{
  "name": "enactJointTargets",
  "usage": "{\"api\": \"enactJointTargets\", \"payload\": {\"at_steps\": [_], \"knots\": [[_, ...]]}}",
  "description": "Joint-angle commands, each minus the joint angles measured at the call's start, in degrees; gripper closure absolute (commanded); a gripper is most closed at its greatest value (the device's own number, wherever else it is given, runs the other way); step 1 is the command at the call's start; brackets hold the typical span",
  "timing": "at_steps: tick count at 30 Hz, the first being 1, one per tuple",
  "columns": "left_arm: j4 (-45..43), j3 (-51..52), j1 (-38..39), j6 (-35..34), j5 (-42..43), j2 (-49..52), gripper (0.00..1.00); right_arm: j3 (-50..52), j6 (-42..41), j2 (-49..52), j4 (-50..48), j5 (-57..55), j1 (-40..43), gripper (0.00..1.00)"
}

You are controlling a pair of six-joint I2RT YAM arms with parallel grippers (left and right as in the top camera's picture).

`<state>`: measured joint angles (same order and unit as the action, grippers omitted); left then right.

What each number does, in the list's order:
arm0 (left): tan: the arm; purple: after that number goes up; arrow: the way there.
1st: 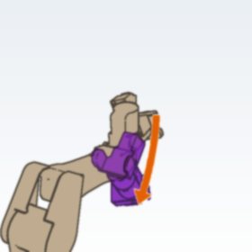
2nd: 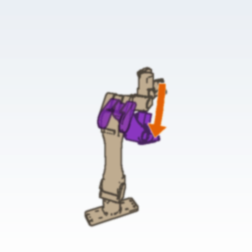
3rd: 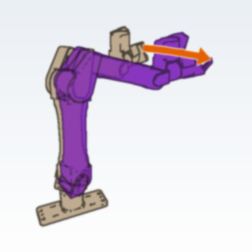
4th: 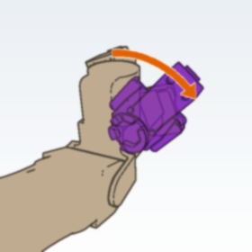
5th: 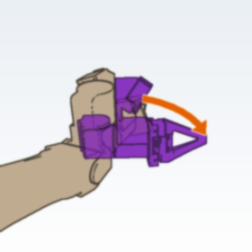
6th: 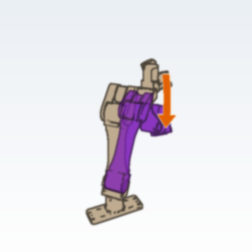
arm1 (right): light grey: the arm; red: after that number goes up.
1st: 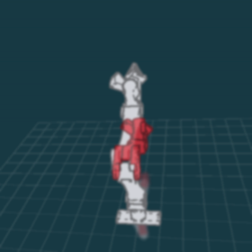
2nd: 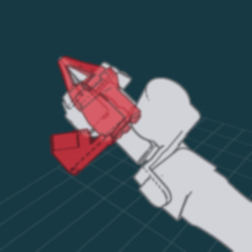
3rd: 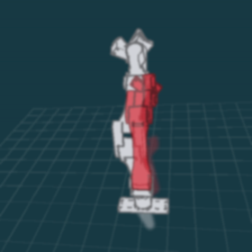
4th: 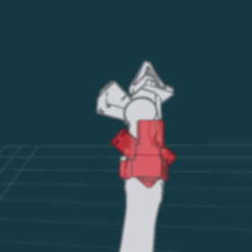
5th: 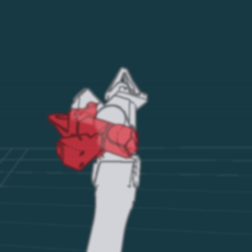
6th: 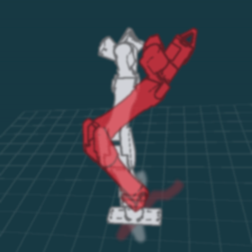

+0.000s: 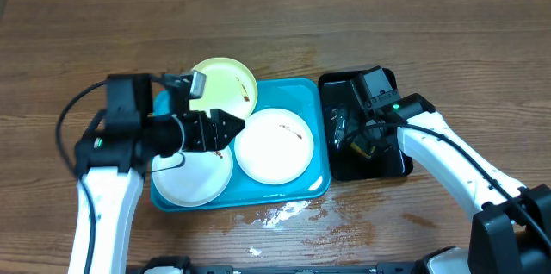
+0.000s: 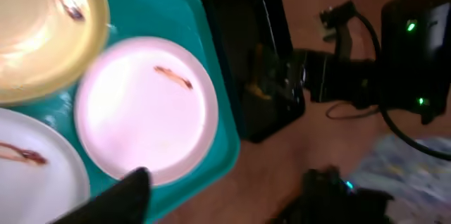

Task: Clean dirty plates on tray and stack at the side
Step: 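Move the left gripper to the white plate and pinch its rim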

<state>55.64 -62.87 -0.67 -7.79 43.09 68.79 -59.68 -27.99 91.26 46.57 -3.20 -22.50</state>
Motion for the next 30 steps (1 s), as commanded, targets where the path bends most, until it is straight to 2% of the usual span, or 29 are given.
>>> {"api": "enactJointTargets", "payload": {"at_steps": [1, 3, 6, 12, 17, 18, 19, 21, 27, 30], "knots": [[3.76, -1.25, 4.57, -4.48, -5.33, 5.77, 0.34, -0.28, -0.85, -0.26, -0.11, -0.15, 0.17, 0.08], [6.14, -1.25, 8.66, -7.93, -17.90, 7.50, 0.33, -0.28, -1.81, -0.26, 0.07, -0.17, 0.17, 0.08], [6.60, -1.25, 14.64, -11.21, -25.75, 8.66, 0.34, -0.28, -2.32, -0.26, -0.26, -0.15, 0.17, 0.08], [5.35, -0.79, 20.96, -18.10, -30.14, 9.64, 0.38, -0.28, -3.80, -0.26, 0.44, -0.17, 0.17, 0.08], [4.50, -0.35, 25.38, -22.58, -36.57, 9.68, 0.38, -0.28, -3.85, -0.26, 0.28, -0.17, 0.17, 0.08], [4.44, -0.02, 26.32, -24.04, -38.18, 9.68, 0.40, -0.28, -4.44, -0.26, 0.31, -0.17, 0.17, 0.09], [4.13, 0.48, 26.80, -26.01, -39.47, 9.68, 0.48, -0.28, -5.75, -0.26, 0.55, -0.15, 0.17, 0.09], [2.12, 3.04, 27.54, -30.03, -41.27, 9.70, 0.51, -0.28, -6.36, -0.24, 0.87, -0.20, 0.17, 0.11], [-8.59, 12.39, 27.69, -31.74, -41.92, 10.01, 0.62, -0.28, -6.56, 0.83, 0.07, -1.29, 0.17, 0.11], [-12.68, 14.93, 27.69, -33.51, -44.09, 10.82, 0.62, -0.28, -6.56, 2.03, -0.39, -1.27, 0.17, 0.11]]}}
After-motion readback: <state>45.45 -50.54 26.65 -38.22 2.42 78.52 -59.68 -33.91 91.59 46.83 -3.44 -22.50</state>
